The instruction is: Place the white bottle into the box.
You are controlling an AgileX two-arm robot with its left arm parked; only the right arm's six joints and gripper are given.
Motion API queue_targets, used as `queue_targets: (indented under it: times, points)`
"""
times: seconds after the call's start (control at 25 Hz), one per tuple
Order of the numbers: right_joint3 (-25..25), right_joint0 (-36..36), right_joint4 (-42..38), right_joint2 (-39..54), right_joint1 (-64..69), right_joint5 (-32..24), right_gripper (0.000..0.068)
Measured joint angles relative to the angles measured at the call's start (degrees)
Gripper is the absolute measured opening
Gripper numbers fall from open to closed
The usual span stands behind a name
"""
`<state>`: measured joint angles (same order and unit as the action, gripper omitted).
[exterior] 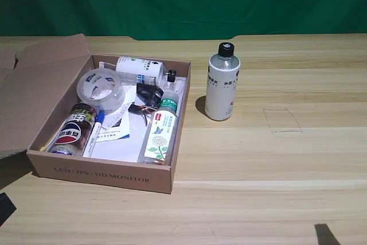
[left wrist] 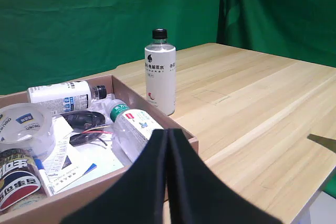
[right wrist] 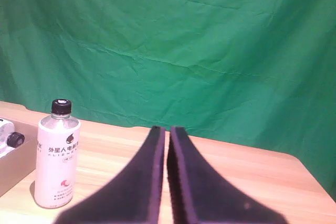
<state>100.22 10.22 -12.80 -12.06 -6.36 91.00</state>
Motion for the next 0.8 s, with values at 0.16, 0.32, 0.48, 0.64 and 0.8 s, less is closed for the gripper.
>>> queue_targets:
  times: [0.16, 0.32, 0.48, 0.64, 0.8]
  points:
    - [0.0, 0.0, 0.0, 0.0, 0.0, 0.0, 0.0004]
    - [0.0, 0.0, 0.0, 0.0, 0.0, 0.0, 0.0004]
    - [0.0, 0.0, 0.0, 0.0, 0.0, 0.0, 0.0004]
    - [0.0, 0.0, 0.0, 0.0, 0.0, 0.0, 0.0004]
    - [0.0, 0.0, 0.0, 0.0, 0.0, 0.0, 0.0004]
